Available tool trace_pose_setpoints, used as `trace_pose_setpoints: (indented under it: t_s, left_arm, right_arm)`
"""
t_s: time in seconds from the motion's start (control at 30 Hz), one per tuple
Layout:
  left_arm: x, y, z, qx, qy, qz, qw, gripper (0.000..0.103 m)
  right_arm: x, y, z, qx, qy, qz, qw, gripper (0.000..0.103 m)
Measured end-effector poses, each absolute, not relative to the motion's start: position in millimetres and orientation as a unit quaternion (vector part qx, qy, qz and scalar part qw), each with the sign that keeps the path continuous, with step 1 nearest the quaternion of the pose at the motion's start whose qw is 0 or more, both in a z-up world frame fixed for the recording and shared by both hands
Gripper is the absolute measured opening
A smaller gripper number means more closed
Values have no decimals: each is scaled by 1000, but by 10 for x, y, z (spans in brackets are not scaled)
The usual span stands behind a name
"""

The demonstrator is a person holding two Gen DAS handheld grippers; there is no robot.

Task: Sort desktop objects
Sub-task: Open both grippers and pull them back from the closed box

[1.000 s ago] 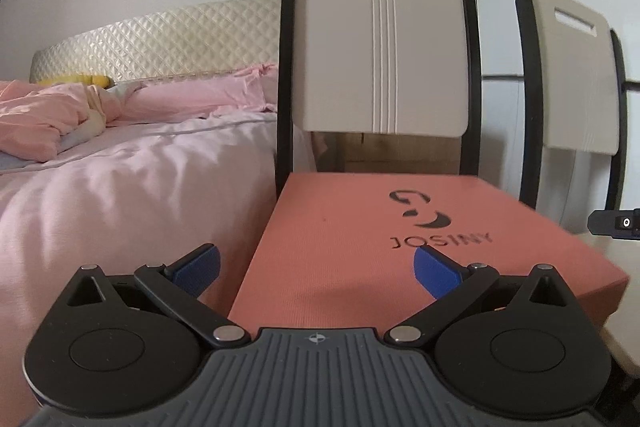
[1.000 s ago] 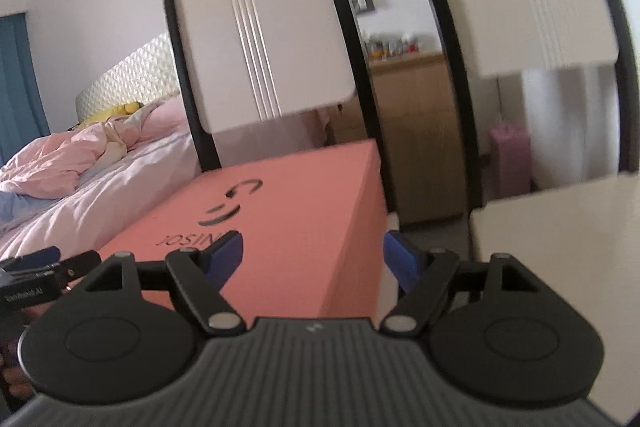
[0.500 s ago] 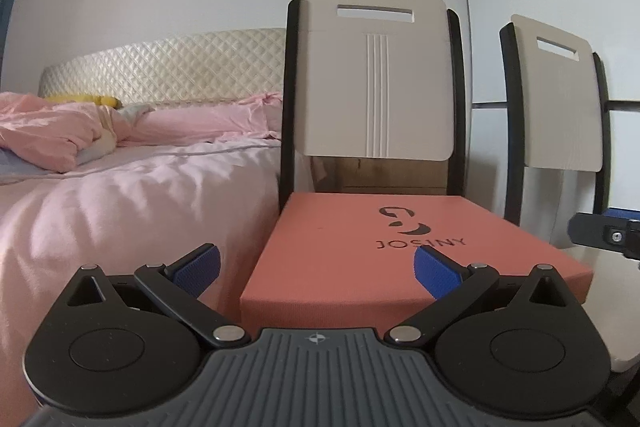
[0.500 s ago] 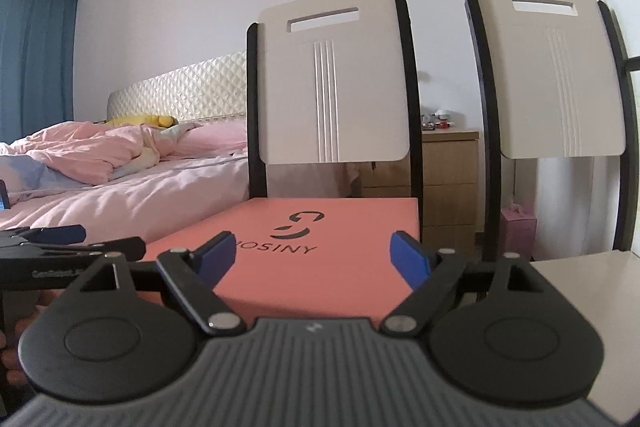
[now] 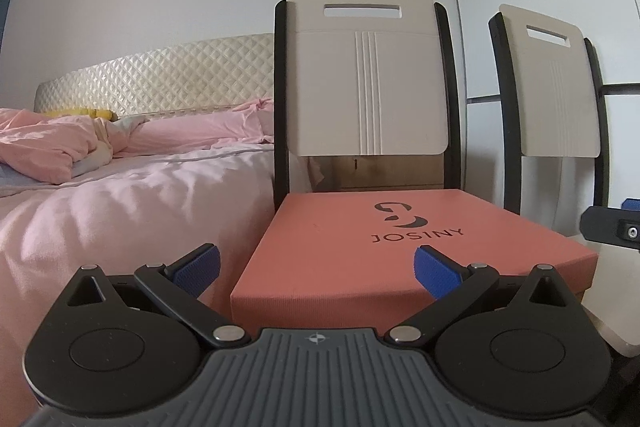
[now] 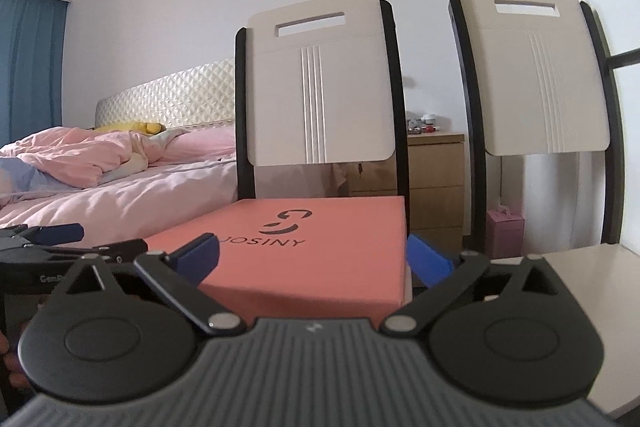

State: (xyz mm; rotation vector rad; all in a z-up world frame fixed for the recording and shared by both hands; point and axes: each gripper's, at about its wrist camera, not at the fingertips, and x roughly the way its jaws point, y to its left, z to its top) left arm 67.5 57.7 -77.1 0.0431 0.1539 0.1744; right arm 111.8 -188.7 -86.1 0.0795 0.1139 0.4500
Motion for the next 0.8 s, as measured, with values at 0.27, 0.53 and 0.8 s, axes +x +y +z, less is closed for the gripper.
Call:
trace_pose_setpoints:
  t_s: [0.27, 0.53, 0.8]
  left_arm:
    - [707, 559, -795, 24, 88, 93, 992, 103]
    - [714, 562, -809, 21, 93, 97, 991, 103]
    - [728, 555, -811, 23, 96, 102, 990, 103]
  right_arm:
    - [1103, -1888, -875, 37, 63, 215, 974, 103]
    - [1110, -1865, -899, 22, 55, 192, 980, 103]
    - [1129, -1875, -913, 20, 57, 182, 981, 103]
